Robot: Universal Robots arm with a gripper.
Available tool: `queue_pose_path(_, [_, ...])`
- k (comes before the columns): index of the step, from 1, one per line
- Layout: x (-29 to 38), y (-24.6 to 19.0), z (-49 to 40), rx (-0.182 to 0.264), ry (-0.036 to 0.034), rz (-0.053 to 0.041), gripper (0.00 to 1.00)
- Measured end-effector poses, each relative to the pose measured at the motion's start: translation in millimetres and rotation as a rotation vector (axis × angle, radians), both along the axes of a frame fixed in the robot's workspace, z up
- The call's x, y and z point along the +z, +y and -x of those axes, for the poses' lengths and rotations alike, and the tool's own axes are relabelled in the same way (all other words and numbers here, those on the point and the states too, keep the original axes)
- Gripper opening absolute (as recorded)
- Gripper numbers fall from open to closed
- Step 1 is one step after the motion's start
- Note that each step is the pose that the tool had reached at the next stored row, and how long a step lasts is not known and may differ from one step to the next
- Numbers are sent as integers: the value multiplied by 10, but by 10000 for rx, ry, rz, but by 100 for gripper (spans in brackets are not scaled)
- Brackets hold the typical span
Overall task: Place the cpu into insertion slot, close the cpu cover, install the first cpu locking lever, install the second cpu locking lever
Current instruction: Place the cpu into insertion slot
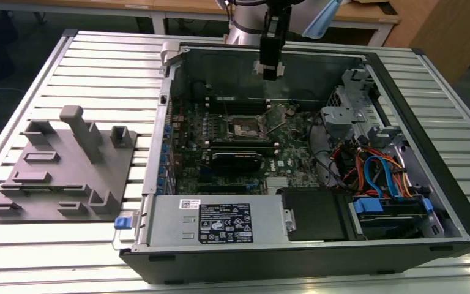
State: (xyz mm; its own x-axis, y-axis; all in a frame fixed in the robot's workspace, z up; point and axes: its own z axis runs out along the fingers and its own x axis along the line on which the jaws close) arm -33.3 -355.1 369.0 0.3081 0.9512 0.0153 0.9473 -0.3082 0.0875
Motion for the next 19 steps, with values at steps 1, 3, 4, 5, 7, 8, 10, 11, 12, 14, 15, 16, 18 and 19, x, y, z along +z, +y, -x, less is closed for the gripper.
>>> queue_pose_path(1, [0, 0, 0, -8, 1, 0, 54])
queue_pose_path(3, [0, 0, 0, -94, 1, 1, 54])
queue_pose_path(4, [-1, 0, 0, -202, 0, -1, 54])
queue_pose_path(5, [-2, 0, 0, -370, 0, -1, 54])
queue_pose_path(7, [-3, 0, 0, -730, 1, 0, 54])
queue_pose_path(8, [-4, 0, 0, -908, 0, 0, 54])
queue_pose_path(10, [-5, 0, 0, -1273, 1, 1, 54])
queue_pose_path(11, [-6, 0, 0, -1443, 1, 1, 54])
queue_pose_path(12, [-6, 0, 0, -1520, 1, 1, 54])
queue_pose_path(14, [-6, -1, 0, -1541, 1, 2, 54])
queue_pose_path(15, [-6, 0, 0, -1542, 0, 1, 54])
queue_pose_path(16, [-6, 0, 0, -1542, 0, 1, 54])
queue_pose_path(18, [-6, 0, 0, -1542, 1, 1, 54])
queue_pose_path(19, [-6, 0, 0, -1543, 0, 1, 54])
